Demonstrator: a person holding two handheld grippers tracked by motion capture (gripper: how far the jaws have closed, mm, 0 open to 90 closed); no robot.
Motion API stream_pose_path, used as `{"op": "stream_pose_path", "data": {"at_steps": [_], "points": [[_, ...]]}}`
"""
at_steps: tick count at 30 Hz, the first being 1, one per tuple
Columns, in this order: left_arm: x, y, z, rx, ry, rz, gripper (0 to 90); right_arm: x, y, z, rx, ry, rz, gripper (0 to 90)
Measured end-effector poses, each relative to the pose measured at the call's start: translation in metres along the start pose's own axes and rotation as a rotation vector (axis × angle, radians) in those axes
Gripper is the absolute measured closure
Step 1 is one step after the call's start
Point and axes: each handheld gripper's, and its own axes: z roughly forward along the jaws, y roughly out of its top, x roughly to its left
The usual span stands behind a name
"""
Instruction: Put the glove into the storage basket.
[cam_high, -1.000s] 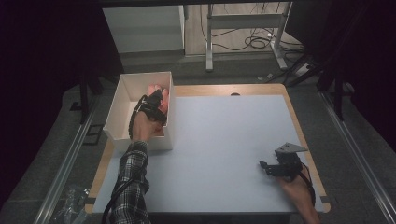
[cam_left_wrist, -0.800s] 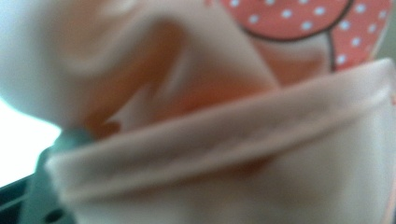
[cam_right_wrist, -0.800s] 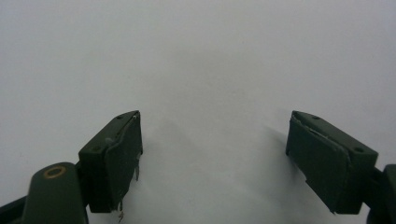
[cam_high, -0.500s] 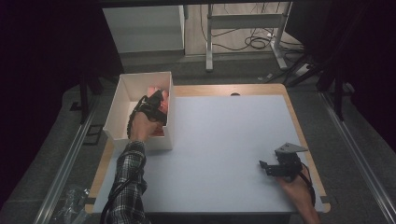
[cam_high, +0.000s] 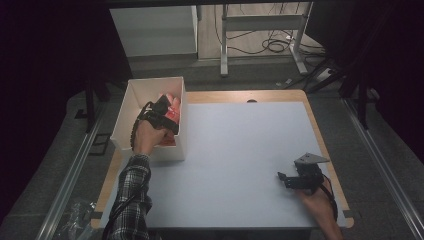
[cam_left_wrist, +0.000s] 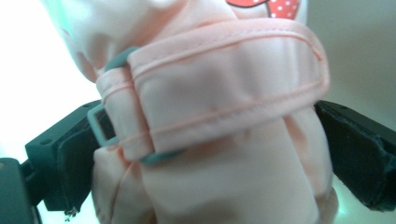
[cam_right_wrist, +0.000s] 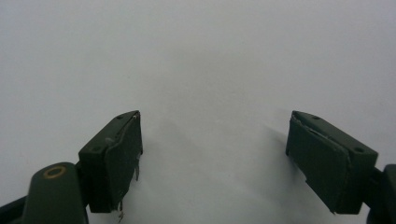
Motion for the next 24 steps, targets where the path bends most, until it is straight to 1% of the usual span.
{"op": "stream_pose_path", "data": {"at_steps": [3,4,5,8,11,17,19,23,24], "points": [[0.0,-0.004,-0.004,-0.034,-0.013,0.006,2.9,0.0,0.0,0.0,0.0,0.0,0.0,18.7],[0.0,-0.005,-0.004,-0.037,-0.012,0.014,2.8,0.0,0.0,0.0,0.0,0.0,0.001,18.7],[0.0,-0.006,-0.004,-0.043,-0.015,0.009,2.8,0.0,0.0,0.0,0.0,0.0,0.0,18.7],[0.0,-0.008,-0.006,-0.052,-0.013,0.015,2.7,0.0,0.0,0.0,0.0,0.0,0.0,18.7],[0.001,-0.013,-0.009,-0.082,-0.022,0.013,2.5,0.0,0.0,0.0,0.0,0.0,0.0,18.7],[0.004,-0.02,-0.015,-0.124,-0.023,0.019,2.1,0.0,0.0,0.0,0.0,0.0,0.0,18.7],[0.004,-0.022,-0.017,-0.134,-0.026,0.021,2.1,0.0,0.0,0.0,0.0,0.0,0.0,18.7],[0.003,-0.027,-0.022,-0.167,-0.024,0.028,2.2,0.0,0.0,0.0,0.0,0.0,0.0,18.7],[0.003,-0.029,-0.024,-0.177,-0.029,0.027,2.2,0.0,0.0,0.0,0.0,0.0,0.0,18.7]]}}
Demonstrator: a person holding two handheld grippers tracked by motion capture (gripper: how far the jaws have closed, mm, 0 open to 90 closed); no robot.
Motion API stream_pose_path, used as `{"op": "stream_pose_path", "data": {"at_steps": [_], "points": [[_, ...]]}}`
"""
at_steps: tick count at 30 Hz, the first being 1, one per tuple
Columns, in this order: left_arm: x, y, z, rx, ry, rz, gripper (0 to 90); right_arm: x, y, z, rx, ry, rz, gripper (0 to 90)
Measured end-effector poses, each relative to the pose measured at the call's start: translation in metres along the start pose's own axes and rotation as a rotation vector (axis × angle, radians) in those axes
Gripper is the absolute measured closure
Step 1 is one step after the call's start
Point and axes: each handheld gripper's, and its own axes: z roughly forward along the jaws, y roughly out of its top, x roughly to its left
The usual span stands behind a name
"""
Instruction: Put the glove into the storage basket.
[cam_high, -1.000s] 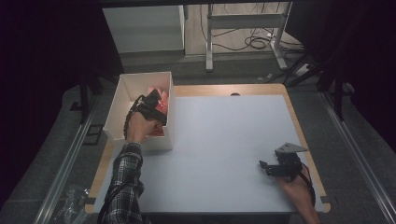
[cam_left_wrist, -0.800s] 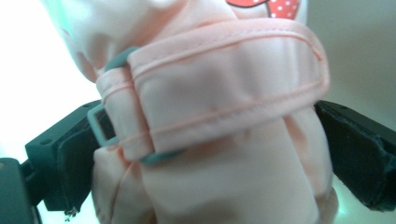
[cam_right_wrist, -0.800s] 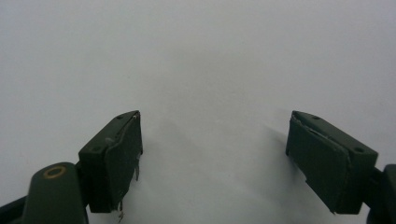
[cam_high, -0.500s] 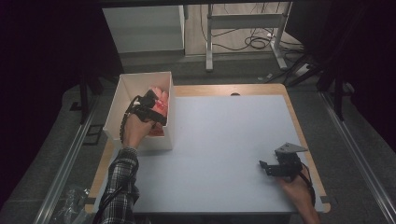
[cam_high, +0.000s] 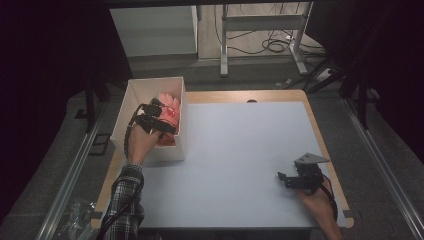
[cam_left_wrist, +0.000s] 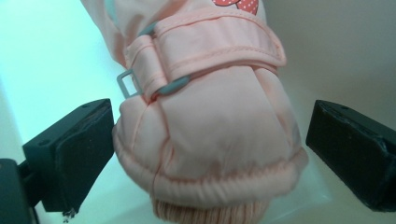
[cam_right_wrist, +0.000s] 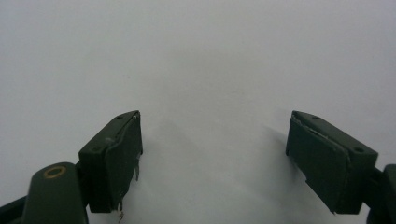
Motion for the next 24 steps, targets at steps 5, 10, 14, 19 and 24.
{"op": "stream_pose_path", "data": {"at_steps": [5,10,14,19,24], "points": [[-0.001,-0.005,-0.007,-0.04,-0.003,0.01,2.2,0.0,0.0,0.0,0.0,-0.001,0.0,18.5],[-0.001,-0.012,-0.015,-0.084,-0.01,0.025,2.2,0.0,0.0,0.0,0.0,-0.001,0.0,18.5],[-0.002,-0.016,-0.022,-0.11,-0.018,0.03,2.2,0.0,0.0,0.0,0.0,-0.002,0.0,18.4],[-0.004,-0.021,-0.032,-0.141,-0.027,0.043,2.3,0.0,0.0,0.0,0.0,-0.002,0.0,18.4],[-0.01,-0.027,-0.043,-0.17,-0.035,0.069,2.4,0.0,0.0,0.0,0.0,-0.003,0.0,18.4]]}}
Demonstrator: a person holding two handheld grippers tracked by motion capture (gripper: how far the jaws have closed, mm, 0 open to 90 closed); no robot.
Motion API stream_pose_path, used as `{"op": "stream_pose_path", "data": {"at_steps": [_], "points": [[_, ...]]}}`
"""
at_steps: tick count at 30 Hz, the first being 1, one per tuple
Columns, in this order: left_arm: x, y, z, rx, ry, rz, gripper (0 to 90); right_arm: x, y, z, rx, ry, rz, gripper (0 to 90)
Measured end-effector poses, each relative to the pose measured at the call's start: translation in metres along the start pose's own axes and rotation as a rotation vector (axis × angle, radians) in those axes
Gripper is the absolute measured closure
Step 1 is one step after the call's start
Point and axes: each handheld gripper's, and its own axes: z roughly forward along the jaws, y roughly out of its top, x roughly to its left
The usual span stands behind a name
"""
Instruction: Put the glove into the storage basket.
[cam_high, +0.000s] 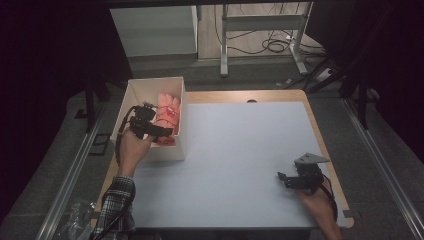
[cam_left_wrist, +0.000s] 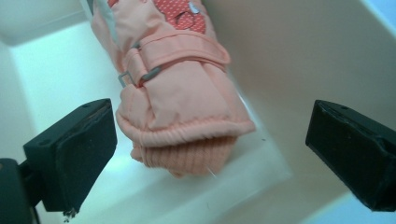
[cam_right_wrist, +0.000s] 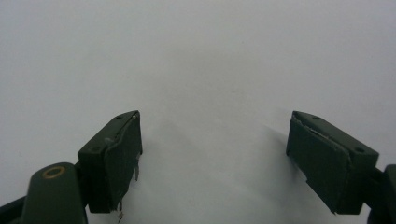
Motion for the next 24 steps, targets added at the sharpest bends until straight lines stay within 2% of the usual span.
{"op": "stream_pose_path", "data": {"at_steps": [10,24], "points": [[-0.015,-0.01,-0.024,-0.05,-0.029,0.065,2.5,0.0,0.0,0.0,0.0,0.0,0.0,18.3],[-0.032,-0.03,-0.042,-0.072,-0.056,0.123,2.8,0.0,0.0,0.0,0.002,0.0,0.0,18.3]]}}
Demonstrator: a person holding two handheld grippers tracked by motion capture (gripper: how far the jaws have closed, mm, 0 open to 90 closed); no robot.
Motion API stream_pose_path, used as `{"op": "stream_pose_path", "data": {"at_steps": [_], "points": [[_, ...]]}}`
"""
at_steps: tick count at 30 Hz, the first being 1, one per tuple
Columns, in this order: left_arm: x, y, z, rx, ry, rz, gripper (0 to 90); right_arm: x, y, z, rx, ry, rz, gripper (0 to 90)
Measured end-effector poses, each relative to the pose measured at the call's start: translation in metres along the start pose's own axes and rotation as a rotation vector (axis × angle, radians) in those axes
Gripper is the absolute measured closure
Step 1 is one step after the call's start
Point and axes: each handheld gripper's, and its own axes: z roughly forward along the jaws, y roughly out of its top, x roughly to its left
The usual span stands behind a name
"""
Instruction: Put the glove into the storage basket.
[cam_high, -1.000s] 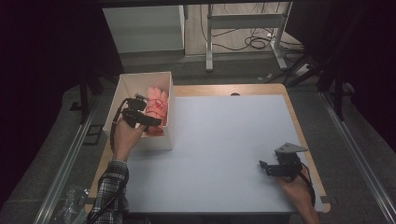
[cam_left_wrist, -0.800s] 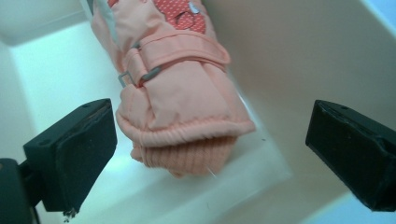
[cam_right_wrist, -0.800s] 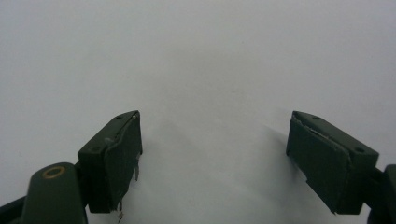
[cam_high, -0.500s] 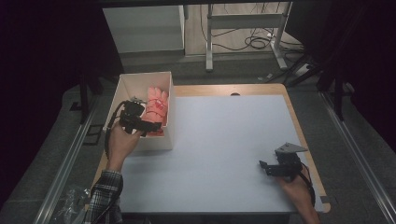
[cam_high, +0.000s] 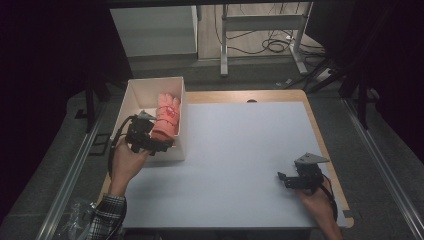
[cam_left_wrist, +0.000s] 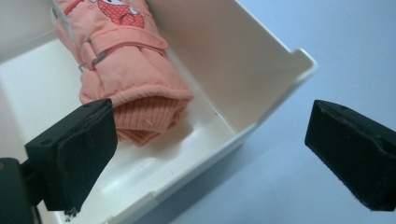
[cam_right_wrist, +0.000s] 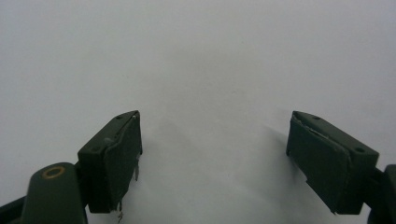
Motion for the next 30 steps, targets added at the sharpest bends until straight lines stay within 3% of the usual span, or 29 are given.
{"op": "stream_pose_path", "data": {"at_steps": [12,30], "points": [[-0.017,-0.021,-0.003,-0.019,-0.045,0.028,2.7,0.0,0.0,0.0,-0.001,0.0,-0.001,18.3],[-0.065,-0.053,0.03,-0.09,-0.147,0.131,2.3,0.0,0.0,0.0,-0.002,-0.001,-0.001,18.3]]}}
